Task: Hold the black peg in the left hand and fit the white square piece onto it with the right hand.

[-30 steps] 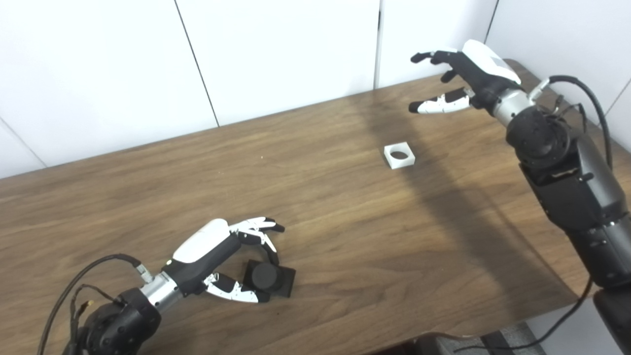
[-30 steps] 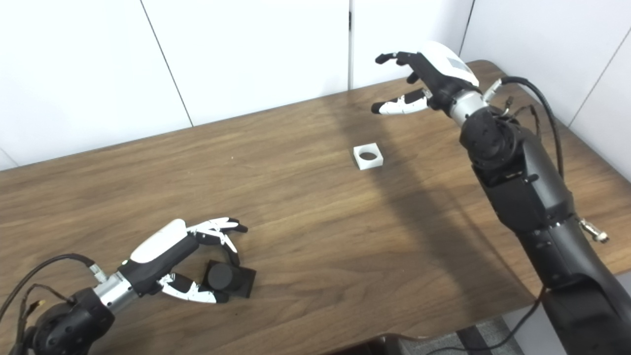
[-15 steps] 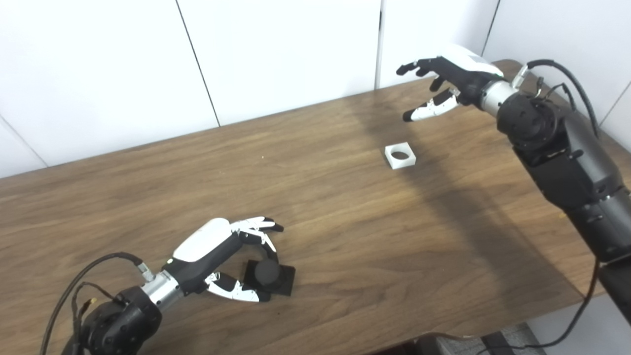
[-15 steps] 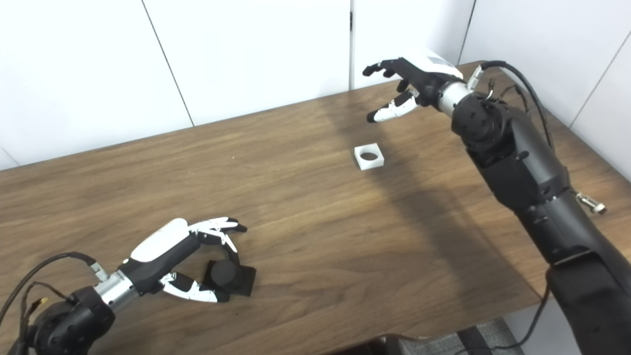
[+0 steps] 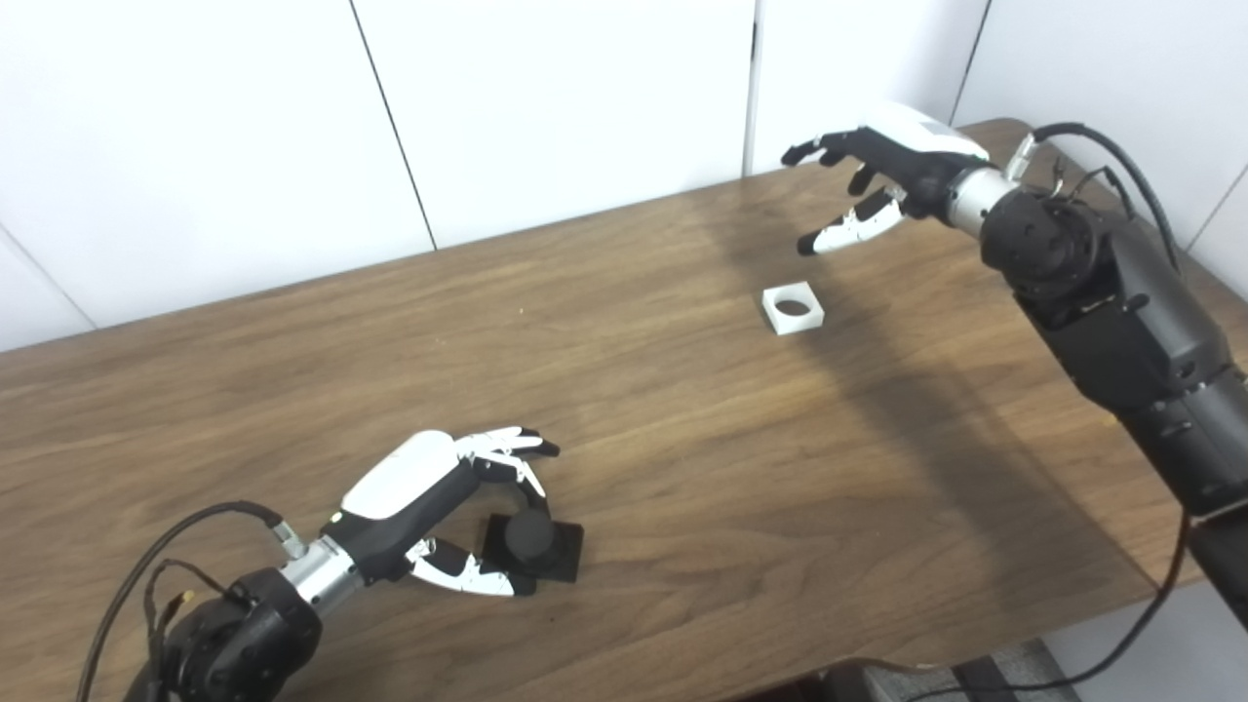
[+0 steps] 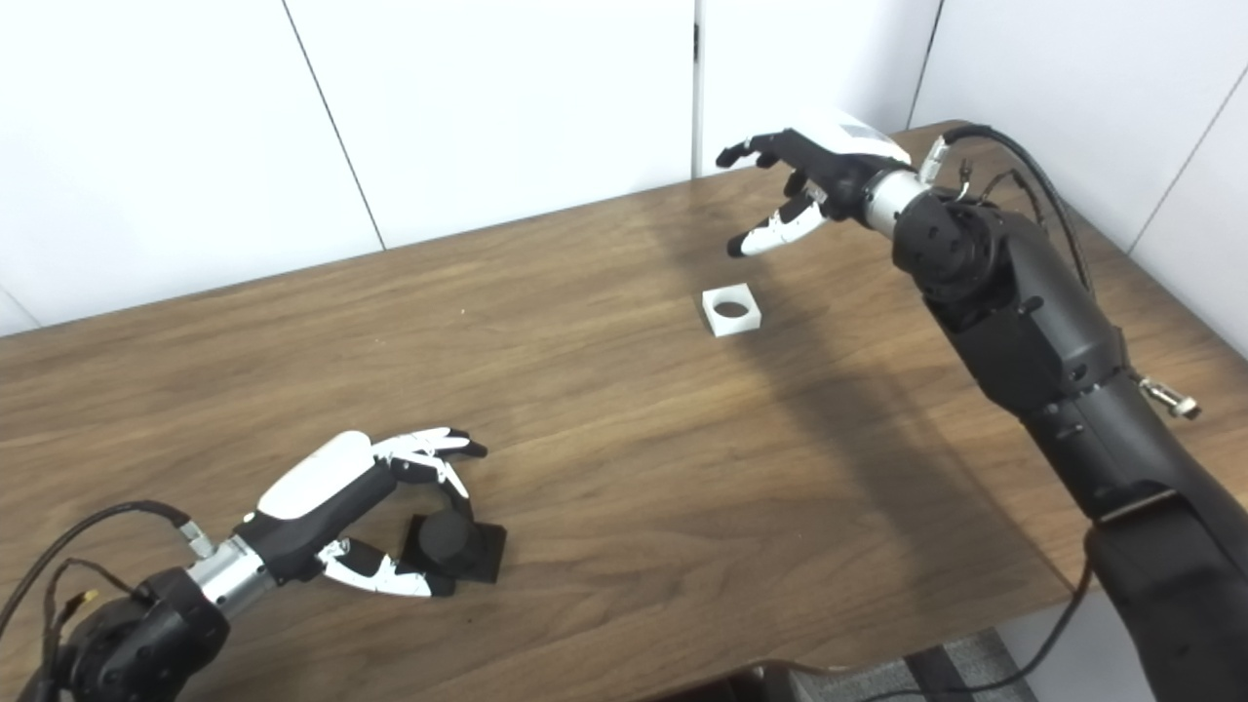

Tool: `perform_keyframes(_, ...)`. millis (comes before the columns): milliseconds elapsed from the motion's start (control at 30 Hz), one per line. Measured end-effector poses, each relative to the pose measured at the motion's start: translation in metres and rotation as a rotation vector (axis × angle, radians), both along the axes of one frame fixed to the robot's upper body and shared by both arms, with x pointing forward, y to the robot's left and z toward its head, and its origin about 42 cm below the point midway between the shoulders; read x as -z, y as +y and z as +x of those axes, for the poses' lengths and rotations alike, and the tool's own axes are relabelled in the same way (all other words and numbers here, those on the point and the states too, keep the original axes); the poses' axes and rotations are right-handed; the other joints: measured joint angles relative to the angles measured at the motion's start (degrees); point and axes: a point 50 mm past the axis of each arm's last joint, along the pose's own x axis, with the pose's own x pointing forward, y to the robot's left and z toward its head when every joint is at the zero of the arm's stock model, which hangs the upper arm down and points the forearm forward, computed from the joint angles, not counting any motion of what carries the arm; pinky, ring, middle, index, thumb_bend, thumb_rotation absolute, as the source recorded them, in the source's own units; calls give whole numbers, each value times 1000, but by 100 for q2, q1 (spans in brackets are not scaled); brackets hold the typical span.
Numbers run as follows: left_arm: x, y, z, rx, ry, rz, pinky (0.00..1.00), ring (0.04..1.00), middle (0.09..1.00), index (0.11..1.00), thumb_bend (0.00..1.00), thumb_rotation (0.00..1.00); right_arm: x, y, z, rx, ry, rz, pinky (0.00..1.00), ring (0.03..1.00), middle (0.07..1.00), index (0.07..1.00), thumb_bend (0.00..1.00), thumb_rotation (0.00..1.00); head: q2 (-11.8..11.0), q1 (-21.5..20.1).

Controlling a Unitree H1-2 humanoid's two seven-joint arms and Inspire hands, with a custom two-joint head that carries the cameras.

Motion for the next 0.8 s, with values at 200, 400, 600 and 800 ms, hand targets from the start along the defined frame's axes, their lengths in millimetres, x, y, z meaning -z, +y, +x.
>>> perform_keyframes(200, 0, 0, 0, 1, -1, 0, 880, 914, 867, 491, 523, 57, -9, 3, 8, -50, 63, -85, 680, 892, 931, 830, 714, 415, 9, 0)
perform_keyframes(400, 0, -1, 0, 1, -4, -1, 881, 913, 869, 491, 523, 58, -1, 16, 14, -106, 142, -169, 799, 954, 955, 843, 783, 510, 9, 9)
perform_keyframes(600, 0, -2, -1, 1, -7, -1, 884, 915, 869, 491, 523, 60, 11, 20, 14, -121, 214, -214, 890, 971, 965, 845, 868, 599, 9, 27)
perform_keyframes(800, 1, -2, -1, -2, -14, -2, 883, 917, 865, 490, 523, 60, 17, 21, 15, -130, 238, -240, 962, 975, 961, 836, 956, 624, 9, 35)
